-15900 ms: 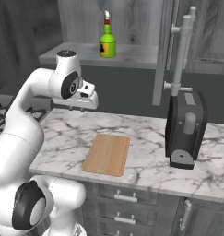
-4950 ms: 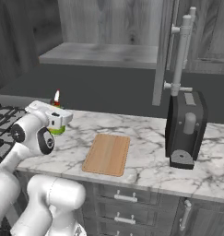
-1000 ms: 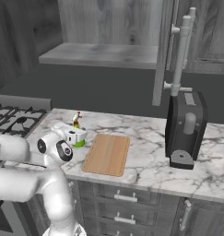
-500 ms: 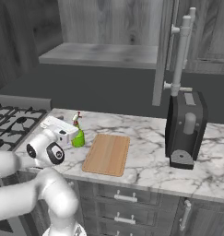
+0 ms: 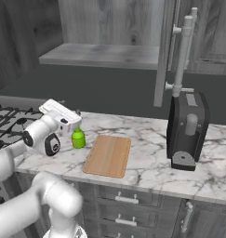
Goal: Grab the spray bottle from the cabinet, then place it next to the cutting board for sanitizing. Then grab the dish brush from the countertop next to the sink and place it next to the cutting board.
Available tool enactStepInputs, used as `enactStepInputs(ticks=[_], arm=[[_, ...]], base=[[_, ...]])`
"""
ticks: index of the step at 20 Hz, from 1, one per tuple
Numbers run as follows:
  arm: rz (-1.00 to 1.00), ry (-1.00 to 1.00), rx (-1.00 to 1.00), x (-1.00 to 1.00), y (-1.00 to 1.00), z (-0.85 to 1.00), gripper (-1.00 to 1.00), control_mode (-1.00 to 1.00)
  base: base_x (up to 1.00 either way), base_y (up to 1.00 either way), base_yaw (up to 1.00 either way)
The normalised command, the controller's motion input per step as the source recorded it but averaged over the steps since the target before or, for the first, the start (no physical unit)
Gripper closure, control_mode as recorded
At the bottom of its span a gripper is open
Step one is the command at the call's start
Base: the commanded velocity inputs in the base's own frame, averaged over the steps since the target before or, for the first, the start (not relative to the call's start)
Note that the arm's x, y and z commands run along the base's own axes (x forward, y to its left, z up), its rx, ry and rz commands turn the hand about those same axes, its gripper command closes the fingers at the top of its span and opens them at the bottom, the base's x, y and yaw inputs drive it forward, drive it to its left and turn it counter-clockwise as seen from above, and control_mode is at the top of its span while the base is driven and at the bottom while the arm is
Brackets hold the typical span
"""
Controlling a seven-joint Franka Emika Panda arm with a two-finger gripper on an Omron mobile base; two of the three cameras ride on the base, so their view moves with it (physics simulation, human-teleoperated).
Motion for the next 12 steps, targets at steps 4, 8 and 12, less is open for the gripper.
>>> enactStepInputs(ticks=[4, 8, 12], arm=[[0.0, 0.25, 0.0, -0.47, -0.59, 1.0, -1.0, -1.0], [0.02, 0.32, 0.0, -0.61, -0.4, 1.0, -1.0, -1.0], [0.03, 0.43, 0.0, -0.54, -0.08, 0.98, -1.0, -1.0]], base=[[0.0, 0.0, 0.0], [0.0, 0.0, 0.0], [0.0, 0.0, 0.0]])
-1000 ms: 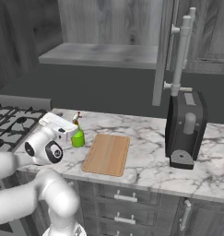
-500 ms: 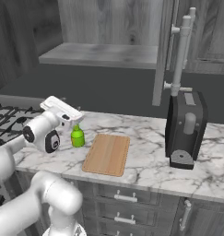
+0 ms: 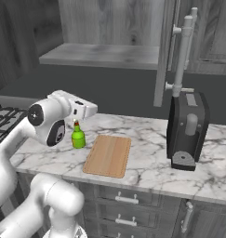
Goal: Grab the spray bottle from the cabinet, then place it next to the cutting board for sanitizing. Then grab the dish brush from the countertop next to the sink and place it next to the cutting board.
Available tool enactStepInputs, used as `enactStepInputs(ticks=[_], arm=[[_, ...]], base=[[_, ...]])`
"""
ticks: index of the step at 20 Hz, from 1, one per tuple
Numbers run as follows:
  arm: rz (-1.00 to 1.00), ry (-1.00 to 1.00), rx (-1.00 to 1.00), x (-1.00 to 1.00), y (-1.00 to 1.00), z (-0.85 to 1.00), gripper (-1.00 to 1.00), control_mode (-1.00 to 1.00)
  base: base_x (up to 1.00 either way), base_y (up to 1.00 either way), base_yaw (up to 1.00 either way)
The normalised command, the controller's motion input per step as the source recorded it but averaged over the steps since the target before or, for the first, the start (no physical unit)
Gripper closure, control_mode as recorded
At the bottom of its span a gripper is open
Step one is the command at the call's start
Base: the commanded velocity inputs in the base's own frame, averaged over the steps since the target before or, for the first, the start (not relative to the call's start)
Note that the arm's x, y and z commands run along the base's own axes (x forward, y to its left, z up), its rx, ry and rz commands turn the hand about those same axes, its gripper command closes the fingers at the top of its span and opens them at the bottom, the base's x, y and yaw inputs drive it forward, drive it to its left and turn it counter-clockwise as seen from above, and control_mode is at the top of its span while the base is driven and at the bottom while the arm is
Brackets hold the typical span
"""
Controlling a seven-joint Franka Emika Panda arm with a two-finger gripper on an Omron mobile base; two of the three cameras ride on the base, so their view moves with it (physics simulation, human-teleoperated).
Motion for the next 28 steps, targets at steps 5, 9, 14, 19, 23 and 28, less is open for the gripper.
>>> enactStepInputs(ticks=[5, 9, 14, 19, 23, 28], arm=[[0.05, 0.4, 0.0, -0.4, -0.14, 0.55, -1.0, -1.0], [0.13, 0.21, 0.0, -0.26, -0.26, -0.04, -1.0, -1.0], [0.21, 0.13, 0.02, -0.53, -0.12, -0.05, -1.0, -1.0], [0.12, 0.06, 0.06, -0.8, 0.0, -0.01, -1.0, -1.0], [0.02, -0.03, 0.04, -0.71, 0.06, -0.01, -1.0, -1.0], [0.0, -0.23, 0.0, -0.68, 0.08, 0.1, -1.0, -1.0]], base=[[0.0, 0.0, 0.0], [0.0, 0.0, 0.0], [0.0, 0.0, 0.0], [0.0, 0.0, 0.0], [0.0, 0.0, 0.0], [0.0, 0.0, 0.0]])
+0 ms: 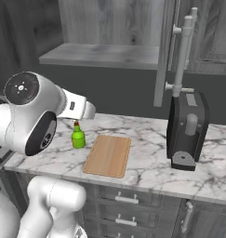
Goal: Grab the spray bottle from the cabinet, then place it next to the cutting board for sanitizing. Then grab the dish brush from the countertop next to the sink and place it next to the cutting board.
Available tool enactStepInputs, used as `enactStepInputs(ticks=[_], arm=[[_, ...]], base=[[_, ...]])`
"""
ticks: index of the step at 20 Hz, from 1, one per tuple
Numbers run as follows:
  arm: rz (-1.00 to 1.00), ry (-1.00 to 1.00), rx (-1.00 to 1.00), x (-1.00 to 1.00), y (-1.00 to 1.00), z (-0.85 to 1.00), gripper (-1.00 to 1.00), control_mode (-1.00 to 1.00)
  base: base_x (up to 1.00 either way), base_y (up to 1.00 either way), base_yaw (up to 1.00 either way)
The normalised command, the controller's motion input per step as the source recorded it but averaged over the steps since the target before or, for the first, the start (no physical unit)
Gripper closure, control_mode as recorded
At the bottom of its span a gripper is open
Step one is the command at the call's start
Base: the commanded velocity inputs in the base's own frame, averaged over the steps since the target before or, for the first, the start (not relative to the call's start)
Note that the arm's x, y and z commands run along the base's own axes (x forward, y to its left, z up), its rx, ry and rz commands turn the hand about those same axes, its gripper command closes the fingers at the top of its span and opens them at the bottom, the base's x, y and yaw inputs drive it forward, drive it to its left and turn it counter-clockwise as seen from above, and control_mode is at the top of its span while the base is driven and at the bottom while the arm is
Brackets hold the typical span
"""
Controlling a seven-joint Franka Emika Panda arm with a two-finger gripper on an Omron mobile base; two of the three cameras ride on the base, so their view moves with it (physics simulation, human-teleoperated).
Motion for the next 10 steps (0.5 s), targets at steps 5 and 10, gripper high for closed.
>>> enactStepInputs(ticks=[5, 10], arm=[[-0.07, -0.2, 0.0, -0.44, 0.32, 0.02, -1.0, -1.0], [-0.06, -0.15, 0.02, -0.11, 0.06, 0.25, -1.0, -1.0]], base=[[0.0, 0.0, 0.0], [0.0, 0.0, 0.0]])
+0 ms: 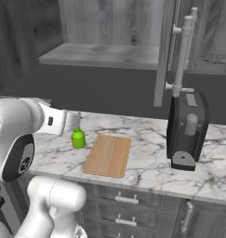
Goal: Grab the spray bottle from the cabinet, then place it next to the cutting board for sanitizing. Then grab the dish brush from the countertop next to the sink and place it next to the cutting board.
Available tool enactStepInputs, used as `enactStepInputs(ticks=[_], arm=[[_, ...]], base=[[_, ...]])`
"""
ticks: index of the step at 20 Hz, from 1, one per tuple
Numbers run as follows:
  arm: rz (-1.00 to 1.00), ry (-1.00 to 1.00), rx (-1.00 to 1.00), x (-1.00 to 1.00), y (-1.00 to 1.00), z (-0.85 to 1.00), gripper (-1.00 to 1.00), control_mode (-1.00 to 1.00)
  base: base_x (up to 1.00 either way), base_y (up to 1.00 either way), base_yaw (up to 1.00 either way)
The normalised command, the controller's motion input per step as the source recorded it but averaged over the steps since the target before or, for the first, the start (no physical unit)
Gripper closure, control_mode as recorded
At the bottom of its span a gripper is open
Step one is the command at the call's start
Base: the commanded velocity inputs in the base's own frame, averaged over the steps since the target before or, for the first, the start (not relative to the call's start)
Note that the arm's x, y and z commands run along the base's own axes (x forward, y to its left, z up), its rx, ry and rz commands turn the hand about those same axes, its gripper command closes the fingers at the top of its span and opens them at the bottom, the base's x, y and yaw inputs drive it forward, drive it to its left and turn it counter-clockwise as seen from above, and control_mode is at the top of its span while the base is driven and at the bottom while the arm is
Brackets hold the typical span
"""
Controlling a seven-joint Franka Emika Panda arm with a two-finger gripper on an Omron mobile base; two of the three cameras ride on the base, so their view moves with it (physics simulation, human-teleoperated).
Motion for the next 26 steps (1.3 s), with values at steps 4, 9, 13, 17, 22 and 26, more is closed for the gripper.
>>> enactStepInputs(ticks=[4, 9, 13, 17, 22, 26], arm=[[0.0, -0.01, 0.02, -0.08, -0.02, 0.13, -1.0, 1.0], [0.0, 0.0, 0.0, 0.0, 0.0, 0.0, -1.0, 1.0], [0.0, 0.0, 0.0, 0.0, 0.0, 0.0, -1.0, 1.0], [0.0, 0.0, 0.0, 0.0, 0.0, 0.0, -1.0, 1.0], [0.0, 0.0, 0.0, 0.0, 0.0, 0.0, -1.0, 1.0], [0.0, 0.0, 0.0, 0.0, 0.0, 0.0, -1.0, 1.0]], base=[[-0.49, 0.0, 0.0], [-0.99, 0.0, 0.0], [-1.0, -0.02, 0.0], [-0.14, -0.1, -0.73], [0.0, 0.0, -1.0], [0.0, 0.0, -1.0]])
